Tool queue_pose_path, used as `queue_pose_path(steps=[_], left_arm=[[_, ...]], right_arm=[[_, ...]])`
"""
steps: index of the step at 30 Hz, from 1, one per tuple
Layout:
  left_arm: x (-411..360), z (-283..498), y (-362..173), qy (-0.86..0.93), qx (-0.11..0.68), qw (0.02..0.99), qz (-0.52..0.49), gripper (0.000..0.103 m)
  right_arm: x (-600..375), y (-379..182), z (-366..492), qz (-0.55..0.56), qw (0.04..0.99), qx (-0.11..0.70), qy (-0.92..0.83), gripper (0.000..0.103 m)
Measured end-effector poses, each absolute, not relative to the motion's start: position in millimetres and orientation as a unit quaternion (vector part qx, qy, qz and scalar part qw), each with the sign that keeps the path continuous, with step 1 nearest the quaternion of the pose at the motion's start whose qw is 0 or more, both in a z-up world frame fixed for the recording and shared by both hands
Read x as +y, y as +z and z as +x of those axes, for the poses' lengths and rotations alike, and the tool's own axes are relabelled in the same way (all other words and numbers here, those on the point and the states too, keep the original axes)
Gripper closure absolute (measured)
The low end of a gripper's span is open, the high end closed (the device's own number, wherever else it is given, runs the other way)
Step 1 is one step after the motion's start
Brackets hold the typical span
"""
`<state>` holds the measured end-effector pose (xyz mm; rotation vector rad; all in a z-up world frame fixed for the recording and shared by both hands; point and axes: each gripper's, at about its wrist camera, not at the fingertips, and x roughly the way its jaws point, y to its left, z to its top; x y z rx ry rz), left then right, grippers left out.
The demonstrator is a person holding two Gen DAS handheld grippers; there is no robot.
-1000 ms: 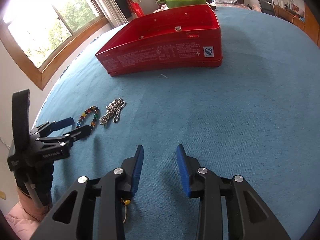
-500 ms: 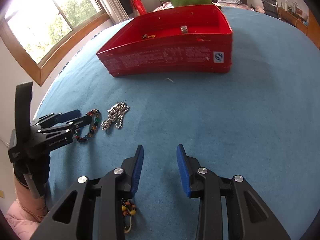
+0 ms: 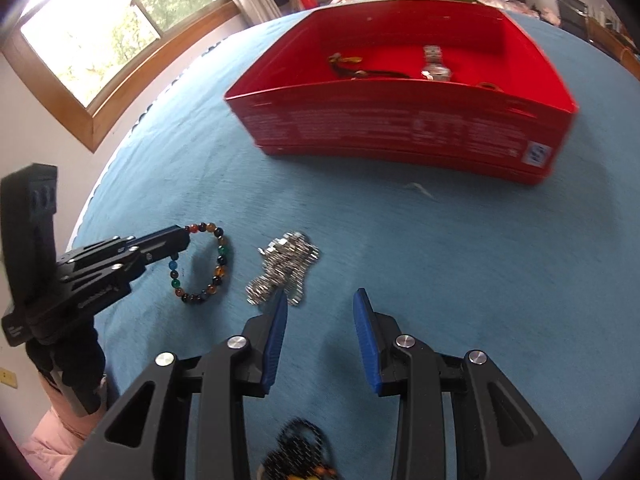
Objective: Organize jewelry
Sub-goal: 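Grasp the colourful bead bracelet with the left tool while the right tool grasps the silver chain, then carry both into the red tin and open both tools to release them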
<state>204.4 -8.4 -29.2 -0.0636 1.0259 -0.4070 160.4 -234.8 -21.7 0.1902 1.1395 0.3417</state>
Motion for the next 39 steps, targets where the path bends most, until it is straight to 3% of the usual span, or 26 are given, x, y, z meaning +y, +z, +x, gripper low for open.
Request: queue_pose_path(steps=[13, 18, 21, 23, 24, 39], left_arm=[[-3, 216, -42, -0.168, 0.509, 0.844, -0.022, 0.094], [-21, 211, -43, -0.176, 0.503, 0.846, 0.015, 0.074], [-31, 208, -45, -0.163, 0.497, 0.851, 0.045, 0.077], [-31, 207, -46, -0.155, 0.492, 0.855, 0.051, 0.095], [-29, 208, -46, -0.157, 0.493, 0.855, 0.044, 0.097], [-11, 193, -3, -0.232, 0.441, 0.866, -0.047, 0.097]], right_arm=[[-194, -28, 178, 0.024, 0.827, 0.541, 0.153, 0.056], [-180, -29, 171, -0.030, 0.839, 0.525, 0.138, 0.066], [-180, -28, 170, -0.033, 0.842, 0.520, 0.141, 0.084], [-181, -28, 171, -0.027, 0.844, 0.517, 0.142, 0.087], [-183, -28, 171, -0.024, 0.845, 0.515, 0.143, 0.089], [-234, 12, 153, 0.086, 0.844, 0.488, 0.204, 0.094]])
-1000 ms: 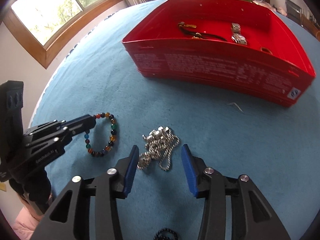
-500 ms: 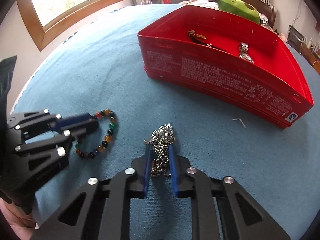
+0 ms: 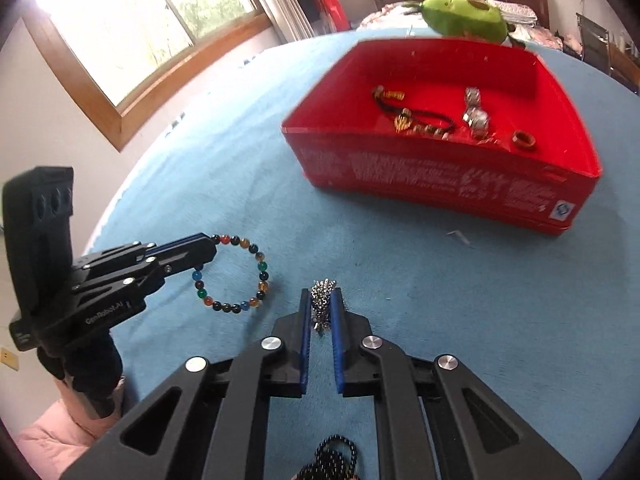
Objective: Organize jewelry
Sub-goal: 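Carry both into the red tin and open both tools to release them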
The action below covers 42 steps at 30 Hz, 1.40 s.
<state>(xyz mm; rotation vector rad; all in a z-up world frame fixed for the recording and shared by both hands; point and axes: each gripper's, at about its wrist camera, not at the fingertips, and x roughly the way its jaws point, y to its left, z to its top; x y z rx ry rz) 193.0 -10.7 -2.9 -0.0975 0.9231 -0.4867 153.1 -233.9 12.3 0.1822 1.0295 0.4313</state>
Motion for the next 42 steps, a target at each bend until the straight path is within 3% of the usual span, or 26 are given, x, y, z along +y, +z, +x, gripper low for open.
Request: queue_pose_path(steps=[16, 26, 42], left_arm=[[-38, 200, 57, -0.252, 0.401, 0.880, -0.038, 0.097], [-70, 242, 97, -0.253, 0.365, 0.895, -0.035, 0.097], [-135, 333, 69, -0.229, 0.395, 0.889, -0.013, 0.097]], right_arm=[[-269, 76, 147, 0.090, 0.875, 0.442, 0.177, 0.094], [-296, 108, 187, 0.100, 0.893, 0.415, 0.140, 0.094], [-334, 79, 292, 0.119, 0.888, 0.437, 0.073, 0.094]])
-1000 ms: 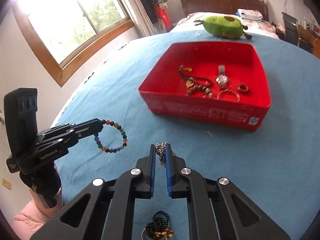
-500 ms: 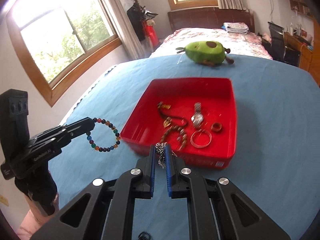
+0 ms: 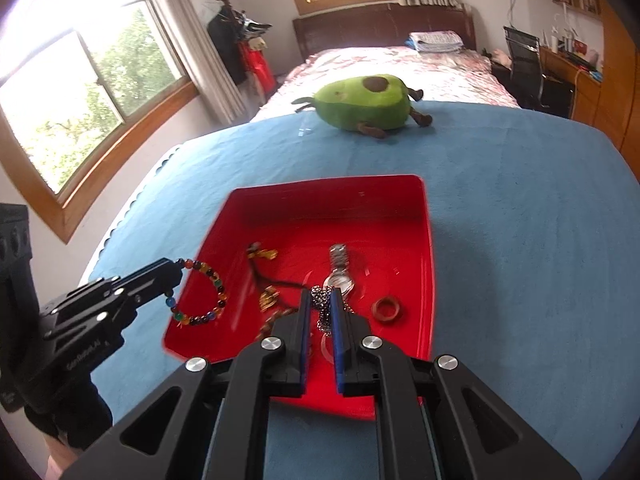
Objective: Organize jewelry
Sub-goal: 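Carry both into the red tin and open both tools to release them, then withdraw both tools toward the black bead necklace and silver bangle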
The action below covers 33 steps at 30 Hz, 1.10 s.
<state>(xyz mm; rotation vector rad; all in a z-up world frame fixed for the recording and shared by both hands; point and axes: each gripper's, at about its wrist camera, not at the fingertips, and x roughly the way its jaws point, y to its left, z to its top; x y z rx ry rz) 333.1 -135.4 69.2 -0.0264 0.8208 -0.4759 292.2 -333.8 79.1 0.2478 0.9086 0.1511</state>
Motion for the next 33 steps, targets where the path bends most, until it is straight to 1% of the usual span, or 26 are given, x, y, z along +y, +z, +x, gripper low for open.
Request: queue_pose_path(steps=[11, 13, 14, 15, 16, 17, 21, 23, 24, 27, 29, 30, 31, 32, 33], left_arm=[[-158, 398, 30, -0.200, 0.441, 0.875, -0.010, 0.097], [-160, 407, 24, -0.196, 0.454, 0.869, -0.008, 0.095], [-160, 411, 22, -0.193, 0.459, 0.867, -0.010, 0.093], [-160, 413, 20, -0.190, 0.463, 0.865, -0.014, 0.085], [-159, 414, 20, -0.190, 0.465, 0.864, -0.019, 0.074], [-158, 414, 20, -0.192, 0.465, 0.864, -0.021, 0.071], [-154, 404, 27, -0.197, 0.449, 0.871, -0.015, 0.071], [-149, 395, 32, -0.195, 0.444, 0.874, -0.018, 0.067], [-146, 390, 34, -0.194, 0.441, 0.876, -0.019, 0.061], [-140, 375, 41, -0.176, 0.425, 0.888, -0.005, 0.059], [-133, 359, 45, -0.164, 0.414, 0.895, 0.003, 0.047], [-131, 352, 45, -0.160, 0.411, 0.898, 0.005, 0.038], [-128, 342, 46, -0.154, 0.407, 0.901, 0.011, 0.035], [-125, 335, 46, -0.150, 0.403, 0.903, 0.016, 0.034], [-123, 327, 47, -0.147, 0.399, 0.905, 0.020, 0.030]], right_arm=[[-345, 39, 351, 0.115, 0.875, 0.468, 0.041, 0.094], [-344, 34, 359, 0.111, 0.873, 0.473, 0.040, 0.090], [-345, 32, 361, 0.111, 0.873, 0.473, 0.036, 0.087], [-345, 31, 362, 0.111, 0.875, 0.471, 0.034, 0.081], [-345, 30, 361, 0.111, 0.877, 0.467, 0.033, 0.081], [-345, 30, 359, 0.109, 0.879, 0.464, 0.032, 0.081], [-344, 34, 347, 0.107, 0.884, 0.453, 0.038, 0.081], [-343, 37, 341, 0.109, 0.885, 0.450, 0.044, 0.081], [-341, 39, 336, 0.108, 0.886, 0.449, 0.049, 0.081], [-338, 45, 321, 0.104, 0.888, 0.445, 0.053, 0.081], [-337, 48, 310, 0.106, 0.888, 0.443, 0.058, 0.081], [-337, 50, 303, 0.110, 0.887, 0.443, 0.061, 0.081], [-336, 51, 296, 0.112, 0.887, 0.442, 0.064, 0.081], [-335, 52, 288, 0.111, 0.888, 0.441, 0.065, 0.081], [-335, 53, 283, 0.109, 0.889, 0.440, 0.065, 0.081]])
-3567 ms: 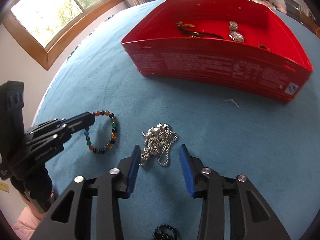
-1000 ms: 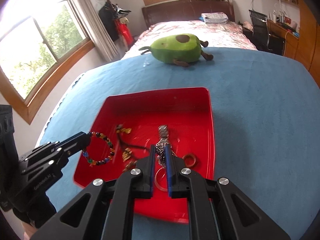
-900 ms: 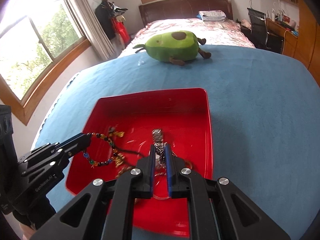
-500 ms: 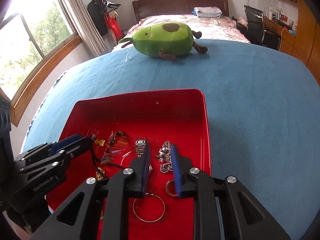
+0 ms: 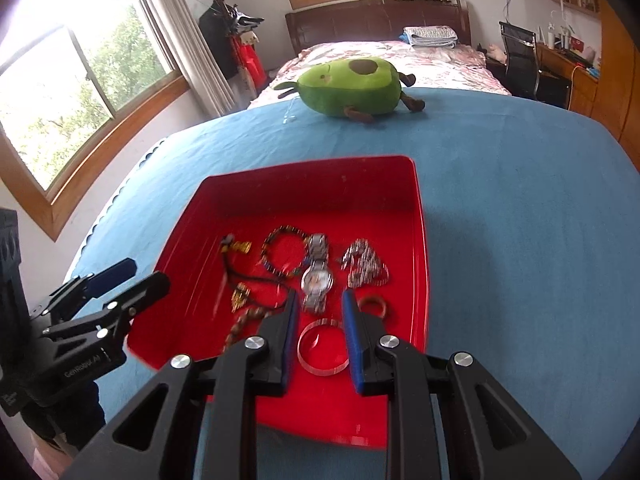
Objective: Organize jewelry
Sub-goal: 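Withdraw both tools toward the black bead necklace and silver bangle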
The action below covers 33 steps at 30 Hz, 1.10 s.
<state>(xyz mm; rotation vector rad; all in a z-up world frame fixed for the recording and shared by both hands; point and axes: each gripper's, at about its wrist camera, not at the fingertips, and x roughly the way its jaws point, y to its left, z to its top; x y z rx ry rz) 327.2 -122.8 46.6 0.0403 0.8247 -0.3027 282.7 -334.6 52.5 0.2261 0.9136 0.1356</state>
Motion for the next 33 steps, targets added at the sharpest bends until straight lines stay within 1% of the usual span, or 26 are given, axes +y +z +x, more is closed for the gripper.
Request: queue_pose_path(steps=[1, 4, 7, 11, 17, 26, 33], left_arm=[[-119, 319, 47, -0.145, 0.395, 0.907, 0.021, 0.025], [-107, 291, 48, -0.137, 0.382, 0.914, 0.025, 0.019], [-99, 269, 50, -0.125, 0.364, 0.922, 0.027, 0.013], [-86, 236, 50, -0.116, 0.353, 0.928, 0.031, 0.011], [-74, 197, 40, -0.110, 0.358, 0.926, 0.041, 0.009], [-57, 154, 29, -0.102, 0.375, 0.921, 0.036, 0.007], [-43, 134, 11, -0.082, 0.417, 0.904, 0.052, 0.007]], right_arm=[[-334, 53, 276, 0.106, 0.890, 0.439, 0.065, 0.080], [-331, 52, 252, 0.104, 0.891, 0.437, 0.070, 0.078], [-327, 50, 232, 0.103, 0.890, 0.437, 0.075, 0.073], [-320, 43, 206, 0.102, 0.885, 0.445, 0.089, 0.071], [-307, 33, 164, 0.103, 0.878, 0.455, 0.106, 0.067], [-288, 24, 116, 0.097, 0.873, 0.461, 0.124, 0.066], [-272, 12, 76, 0.079, 0.861, 0.484, 0.138, 0.066]])
